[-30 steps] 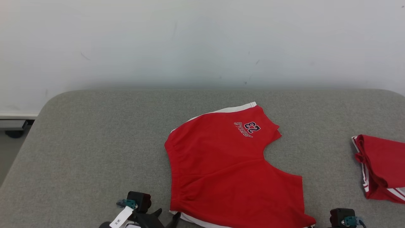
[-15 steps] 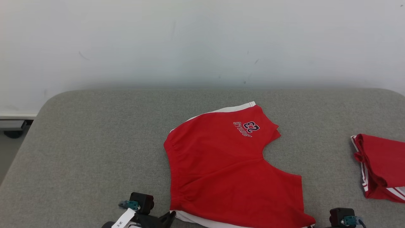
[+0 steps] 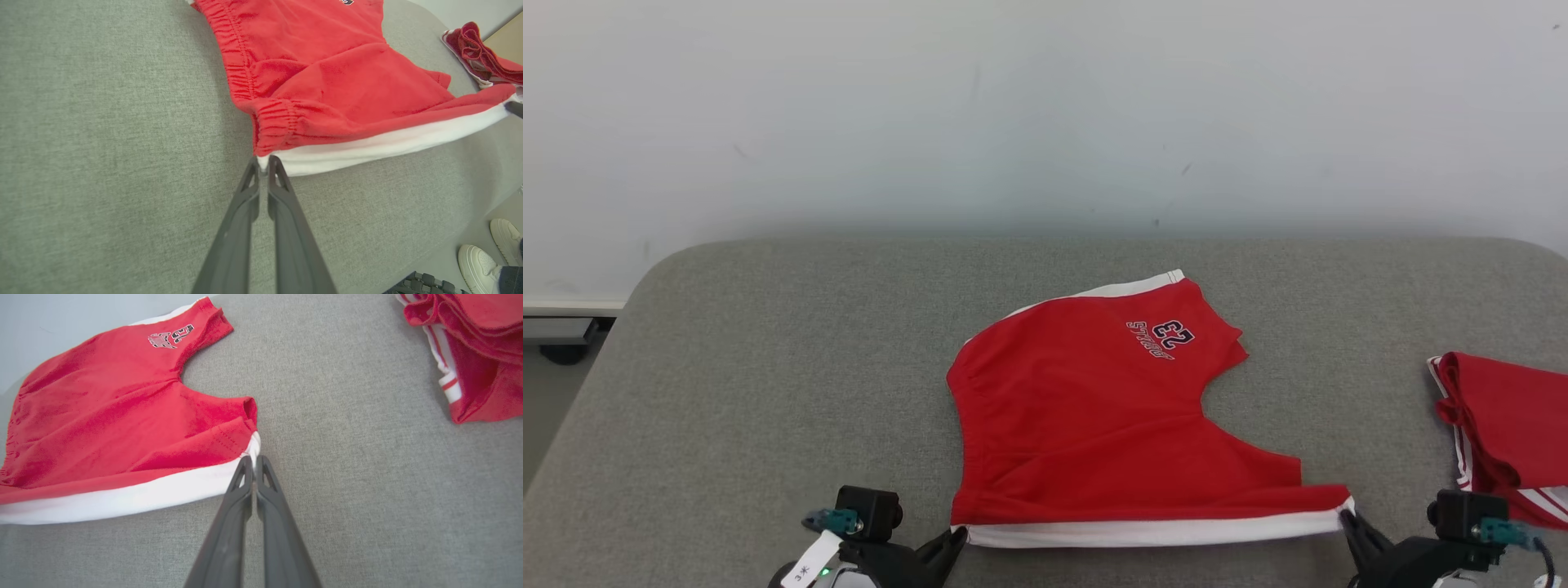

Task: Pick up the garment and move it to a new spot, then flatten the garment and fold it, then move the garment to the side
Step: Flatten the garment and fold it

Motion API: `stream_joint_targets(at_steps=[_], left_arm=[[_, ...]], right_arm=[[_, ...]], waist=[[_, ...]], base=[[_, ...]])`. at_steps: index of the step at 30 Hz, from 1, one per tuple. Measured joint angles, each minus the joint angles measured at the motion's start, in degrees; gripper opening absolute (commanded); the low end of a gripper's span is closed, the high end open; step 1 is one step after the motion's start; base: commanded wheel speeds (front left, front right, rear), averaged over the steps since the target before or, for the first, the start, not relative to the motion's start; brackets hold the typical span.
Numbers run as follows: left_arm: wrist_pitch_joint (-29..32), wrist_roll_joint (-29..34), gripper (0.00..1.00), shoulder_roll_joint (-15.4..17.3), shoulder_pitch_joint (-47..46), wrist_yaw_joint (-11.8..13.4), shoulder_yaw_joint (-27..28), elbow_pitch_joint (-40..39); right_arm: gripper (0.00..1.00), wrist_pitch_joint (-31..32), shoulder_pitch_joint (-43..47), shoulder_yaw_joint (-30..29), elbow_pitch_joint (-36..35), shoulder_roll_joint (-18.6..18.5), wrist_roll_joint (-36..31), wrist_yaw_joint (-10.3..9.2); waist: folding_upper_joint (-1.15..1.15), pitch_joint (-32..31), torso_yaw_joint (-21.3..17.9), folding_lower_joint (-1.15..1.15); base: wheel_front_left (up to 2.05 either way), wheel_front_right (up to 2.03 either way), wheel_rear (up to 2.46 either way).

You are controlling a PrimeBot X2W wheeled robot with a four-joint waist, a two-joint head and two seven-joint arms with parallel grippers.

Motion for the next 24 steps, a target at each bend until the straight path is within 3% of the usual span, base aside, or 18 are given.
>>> stream_joint_targets(at_steps=[5,11,24], left_arm=[[-0.21,-0.74,0.00,0.49,0.02,0.00,0.65,-2.20],[0.86,-1.27,0.00,0.49,-1.19,0.00,0.85,-3.56],[5.21,-1.42,0.00,-1.99,-12.64,0.20,1.48,-4.02]], right_arm=[[0.00,-0.03,-1.91,-0.96,-5.05,-1.81,0.73,1.76],[0.00,2.43,-9.24,0.22,-6.43,-3.35,1.41,3.52],[0.00,7.59,-27.91,3.12,0.11,-4.37,1.09,4.54]], waist=[[0.00,-0.42,0.08,0.00],[0.00,-0.38,0.25,0.00],[0.00,3.85,1.53,0.00]], base=[[0.00,0.00,0.00],[0.00,0.00,0.00],[0.00,0.00,0.00]])
